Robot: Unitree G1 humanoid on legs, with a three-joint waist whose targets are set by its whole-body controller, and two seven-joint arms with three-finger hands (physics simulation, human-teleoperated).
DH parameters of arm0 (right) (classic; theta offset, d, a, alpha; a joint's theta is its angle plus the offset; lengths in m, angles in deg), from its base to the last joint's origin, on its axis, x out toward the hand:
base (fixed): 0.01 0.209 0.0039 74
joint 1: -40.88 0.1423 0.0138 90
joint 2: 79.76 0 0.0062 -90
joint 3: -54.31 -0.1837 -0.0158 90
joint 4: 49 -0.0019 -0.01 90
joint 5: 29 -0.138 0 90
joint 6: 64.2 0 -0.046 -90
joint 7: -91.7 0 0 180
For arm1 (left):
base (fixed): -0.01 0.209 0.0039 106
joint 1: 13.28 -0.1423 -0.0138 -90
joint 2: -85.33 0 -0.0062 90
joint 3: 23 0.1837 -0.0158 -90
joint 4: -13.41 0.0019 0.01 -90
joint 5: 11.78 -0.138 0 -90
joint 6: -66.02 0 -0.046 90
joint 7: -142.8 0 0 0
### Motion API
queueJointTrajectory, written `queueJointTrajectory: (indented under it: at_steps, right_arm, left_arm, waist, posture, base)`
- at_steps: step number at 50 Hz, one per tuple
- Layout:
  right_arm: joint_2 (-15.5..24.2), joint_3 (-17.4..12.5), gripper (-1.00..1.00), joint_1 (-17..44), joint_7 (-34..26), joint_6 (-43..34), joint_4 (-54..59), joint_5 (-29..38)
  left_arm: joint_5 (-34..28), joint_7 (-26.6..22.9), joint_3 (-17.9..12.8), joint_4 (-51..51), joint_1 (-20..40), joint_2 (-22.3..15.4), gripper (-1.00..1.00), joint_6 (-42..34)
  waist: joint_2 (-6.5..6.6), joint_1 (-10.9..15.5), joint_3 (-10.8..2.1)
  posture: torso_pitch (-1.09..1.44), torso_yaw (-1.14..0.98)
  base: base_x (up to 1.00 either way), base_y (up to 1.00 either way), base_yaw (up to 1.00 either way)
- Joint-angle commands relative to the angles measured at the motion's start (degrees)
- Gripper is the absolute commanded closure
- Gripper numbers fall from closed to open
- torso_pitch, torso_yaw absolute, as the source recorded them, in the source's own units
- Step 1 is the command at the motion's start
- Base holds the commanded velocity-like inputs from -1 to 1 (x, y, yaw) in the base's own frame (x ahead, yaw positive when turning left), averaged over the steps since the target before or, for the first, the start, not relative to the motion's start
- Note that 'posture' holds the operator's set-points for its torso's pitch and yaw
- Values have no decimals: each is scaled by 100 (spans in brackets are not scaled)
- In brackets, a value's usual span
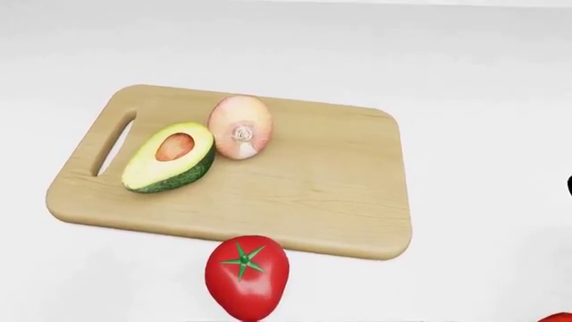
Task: Place the avocado, onion, tomato and bell pepper on the cutting board.
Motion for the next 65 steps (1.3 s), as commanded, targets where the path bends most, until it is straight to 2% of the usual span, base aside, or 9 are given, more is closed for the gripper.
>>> queueJointTrajectory:
  at_steps: [1, 15, 28, 35, 37, 45, 51, 58, 65]
  right_arm:
    - [7, -6, 100, -46, -80, 35, -14, -28]
    - [261, -100, 100, 161, -140, -253, -148, -33]
    - [2385, -304, 100, 1724, -590, -2552, -786, 71]
    - [3142, 121, 100, 2342, -527, -3035, -578, 175]
    - [3656, 425, 100, 2856, -460, -3279, -304, 167]
    - [4435, 839, 100, 3670, -168, -3429, 371, -65]
    - [4853, 1446, 100, 4417, 193, -3322, 1039, -260]
    - [4962, 1961, 100, 5056, 405, -3085, 1667, -262]
    - [4620, 2749, 100, 6147, 569, -2362, 3018, 77]
  left_arm:
    - [13, 14, 40, -186, 45, 6, -100, 138]
    - [-11, 16, 63, -186, 56, 20, -100, 128]
    - [-33, 17, 96, -186, 38, 21, -100, 143]
    - [-36, 10, 91, -186, 40, 30, -100, 144]
    - [-18, 10, 65, -186, 58, 23, -100, 128]
    - [-13, 10, 52, -186, 73, 25, -100, 120]
    - [-26, 11, 55, -186, 85, 25, -100, 110]
    - [-35, 13, 64, -186, 78, 28, -100, 119]
    - [-25, 15, 47, -186, 90, 19, -100, 109]
  waist:
    - [39, 20, 8]
    - [41, 48, 3]
    - [60, 44, 53]
    - [47, 29, 83]
    - [37, 45, 96]
    - [33, 45, 129]
    - [31, 45, 145]
    - [40, 45, 156]
    - [73, 37, 157]
  posture:
    - [0, 0]
    - [0, 0]
    - [0, 0]
    - [0, 0]
    - [0, 0]
    - [0, 0]
    - [0, 0]
    - [0, 0]
    - [0, 0]
  base:
    - [0, 0, 0]
    - [0, 0, 0]
    - [0, 0, 0]
    - [0, 0, 0]
    - [0, 0, 0]
    - [0, 0, 0]
    - [0, 0, 0]
    - [0, 0, 0]
    - [0, 0, 0]
